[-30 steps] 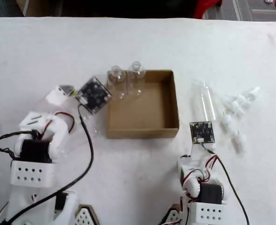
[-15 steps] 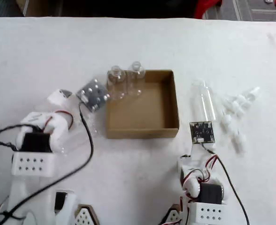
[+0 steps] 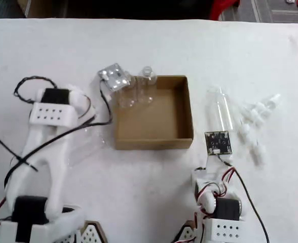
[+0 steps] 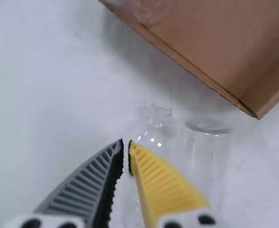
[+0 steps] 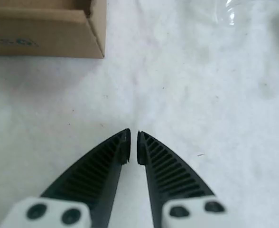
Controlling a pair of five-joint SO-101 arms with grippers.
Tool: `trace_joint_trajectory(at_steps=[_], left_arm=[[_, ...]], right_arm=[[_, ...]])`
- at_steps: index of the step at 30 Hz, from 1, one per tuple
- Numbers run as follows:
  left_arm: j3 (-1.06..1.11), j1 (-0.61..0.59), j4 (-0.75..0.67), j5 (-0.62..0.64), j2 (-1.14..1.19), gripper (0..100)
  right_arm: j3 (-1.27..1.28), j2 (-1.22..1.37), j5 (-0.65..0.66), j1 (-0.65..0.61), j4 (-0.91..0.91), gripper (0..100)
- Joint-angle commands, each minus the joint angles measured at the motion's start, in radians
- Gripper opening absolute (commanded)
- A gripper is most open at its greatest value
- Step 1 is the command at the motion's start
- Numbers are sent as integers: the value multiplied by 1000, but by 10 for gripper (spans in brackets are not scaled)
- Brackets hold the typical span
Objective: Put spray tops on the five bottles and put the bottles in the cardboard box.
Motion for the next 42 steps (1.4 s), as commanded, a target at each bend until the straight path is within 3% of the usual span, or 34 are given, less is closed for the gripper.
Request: trace_joint_trajectory(at_steps=[1,4,8,12,31,42], left_arm=[[-55,31,6,-77,50,24],[-57,27,0,-84,97,34],[-57,24,-17,-83,136,120],[-57,30,-18,-83,140,90],[-44,16,-75,-78,151,155],[-141,12,-110,-72,384,155]], right_arm=[[9,-5,-5,8,5,16],[9,-5,-5,8,5,16],[9,-5,-5,8,5,16],[9,-5,-5,8,5,16],[9,-5,-5,8,5,16],[9,-5,-5,8,5,16]])
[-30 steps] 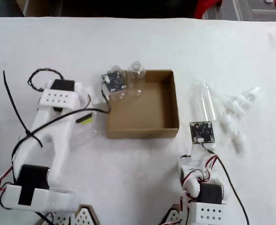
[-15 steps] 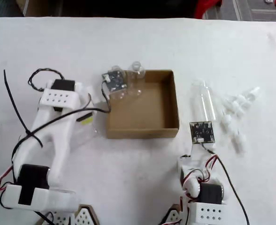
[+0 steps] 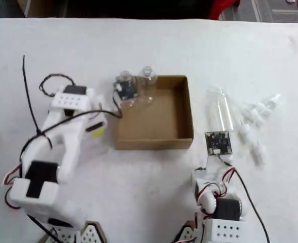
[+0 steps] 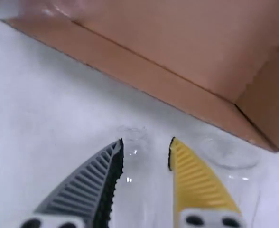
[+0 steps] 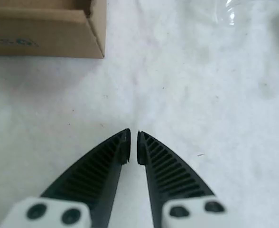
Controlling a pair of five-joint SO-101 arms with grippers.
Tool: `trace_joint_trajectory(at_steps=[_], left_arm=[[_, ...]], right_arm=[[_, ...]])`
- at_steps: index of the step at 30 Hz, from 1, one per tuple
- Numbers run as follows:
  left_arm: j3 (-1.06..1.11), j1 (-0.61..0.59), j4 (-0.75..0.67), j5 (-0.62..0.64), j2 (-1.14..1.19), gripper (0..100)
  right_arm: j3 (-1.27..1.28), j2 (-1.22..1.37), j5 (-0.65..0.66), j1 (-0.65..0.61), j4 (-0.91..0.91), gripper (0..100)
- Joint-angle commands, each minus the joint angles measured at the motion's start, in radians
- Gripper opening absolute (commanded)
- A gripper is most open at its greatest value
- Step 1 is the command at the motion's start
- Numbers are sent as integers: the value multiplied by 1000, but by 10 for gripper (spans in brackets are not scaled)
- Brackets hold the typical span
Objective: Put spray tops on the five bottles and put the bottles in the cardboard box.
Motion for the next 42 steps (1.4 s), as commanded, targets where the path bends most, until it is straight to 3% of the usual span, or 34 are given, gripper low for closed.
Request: trace_joint_trajectory(at_steps=[1,9,16,23,42], left_arm=[[-80,-7,-17,2,39,155],[-94,-7,-12,-5,68,155],[-206,-7,146,-12,61,158],[-258,-25,324,-288,61,159],[-155,-61,252,-390,62,158]], right_arm=[[9,-5,-5,8,5,16],[9,-5,-5,8,5,16],[9,-5,-5,8,5,16],[9,-5,-5,8,5,16],[9,-5,-5,8,5,16]])
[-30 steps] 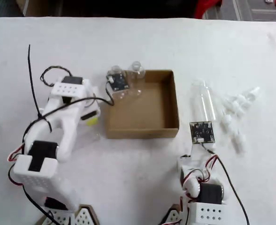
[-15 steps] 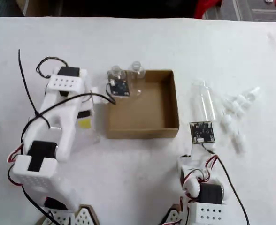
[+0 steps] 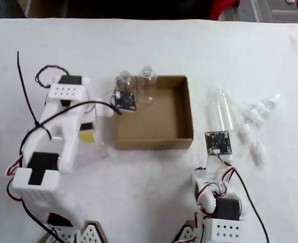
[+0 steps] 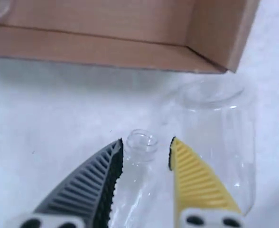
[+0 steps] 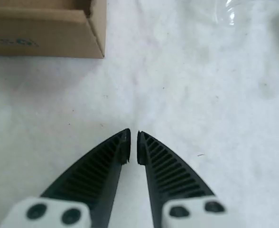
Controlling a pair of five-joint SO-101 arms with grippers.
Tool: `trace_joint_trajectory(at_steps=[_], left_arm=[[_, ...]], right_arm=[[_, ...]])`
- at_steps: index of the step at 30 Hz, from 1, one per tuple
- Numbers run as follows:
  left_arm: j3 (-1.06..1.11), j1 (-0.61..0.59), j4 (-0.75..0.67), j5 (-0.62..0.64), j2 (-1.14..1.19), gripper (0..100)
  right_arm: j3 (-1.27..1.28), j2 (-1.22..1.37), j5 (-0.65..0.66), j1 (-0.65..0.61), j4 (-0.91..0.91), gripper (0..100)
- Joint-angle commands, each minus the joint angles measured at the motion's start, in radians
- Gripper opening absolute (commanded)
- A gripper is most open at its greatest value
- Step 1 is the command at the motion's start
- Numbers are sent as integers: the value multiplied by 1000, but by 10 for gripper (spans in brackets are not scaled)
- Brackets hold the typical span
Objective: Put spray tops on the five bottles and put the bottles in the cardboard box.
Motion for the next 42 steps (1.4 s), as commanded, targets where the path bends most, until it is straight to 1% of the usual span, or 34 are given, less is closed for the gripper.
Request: trace_joint_trajectory(at_steps=[1,5,8,10,17,20,24,29,36,40,42], left_arm=[[-8,-15,-14,-17,-15,158],[-8,-15,-18,-23,-13,159],[11,-15,-17,-69,-10,159],[18,-13,-23,-74,10,159],[-32,-25,-35,-66,84,159],[-37,-25,-35,-69,85,159],[-38,-25,-35,-69,84,194],[-38,-25,-35,-75,84,195],[-40,-25,-34,-141,82,192],[-60,-24,-32,-147,82,193],[-91,-25,-6,-160,84,193]], right_arm=[[9,-5,-5,8,5,16],[9,-5,-5,8,5,16],[9,-5,-5,8,5,16],[9,-5,-5,8,5,16],[9,-5,-5,8,5,16],[9,-5,-5,8,5,16],[9,-5,-5,8,5,16],[9,-5,-5,8,5,16],[9,-5,-5,8,5,16],[9,-5,-5,8,5,16],[9,-5,-5,8,5,16]])
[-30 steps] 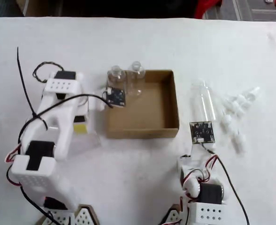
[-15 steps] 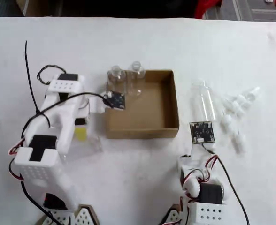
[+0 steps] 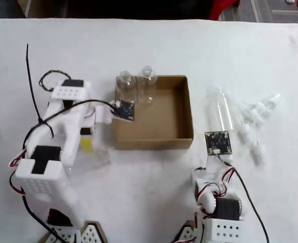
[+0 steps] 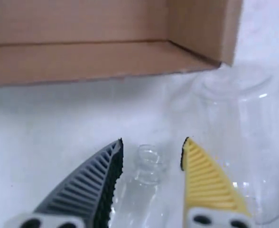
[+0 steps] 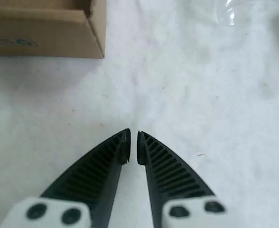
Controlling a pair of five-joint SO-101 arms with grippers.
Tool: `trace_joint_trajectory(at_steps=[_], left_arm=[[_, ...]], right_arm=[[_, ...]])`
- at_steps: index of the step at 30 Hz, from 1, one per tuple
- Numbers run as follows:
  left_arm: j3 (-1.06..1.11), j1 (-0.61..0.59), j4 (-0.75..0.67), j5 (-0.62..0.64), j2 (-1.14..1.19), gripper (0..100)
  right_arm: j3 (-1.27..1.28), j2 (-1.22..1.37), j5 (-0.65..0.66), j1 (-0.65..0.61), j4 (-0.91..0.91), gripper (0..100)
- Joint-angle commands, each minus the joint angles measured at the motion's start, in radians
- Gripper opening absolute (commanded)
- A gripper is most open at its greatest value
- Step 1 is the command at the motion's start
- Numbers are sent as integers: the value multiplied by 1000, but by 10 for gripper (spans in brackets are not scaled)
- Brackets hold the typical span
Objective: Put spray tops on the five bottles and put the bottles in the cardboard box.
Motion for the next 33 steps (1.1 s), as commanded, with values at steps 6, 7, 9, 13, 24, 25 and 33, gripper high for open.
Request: trace_joint_trajectory(at_steps=[6,7,9,13,24,25,33], left_arm=[[-120,-13,72,-43,-5,192],[-118,-13,72,-43,-5,192],[-117,-13,72,-43,-4,192],[-117,-13,74,-44,-4,192],[-115,-18,71,-44,-2,195],[-115,-24,71,-44,-2,195],[-124,-51,71,-77,53,192]], right_arm=[[9,-5,-5,8,5,16],[9,-5,-5,8,5,16],[9,-5,-5,8,5,16],[9,-5,-5,8,5,16],[9,-5,-5,8,5,16],[9,-5,-5,8,5,16],[9,-5,-5,8,5,16]])
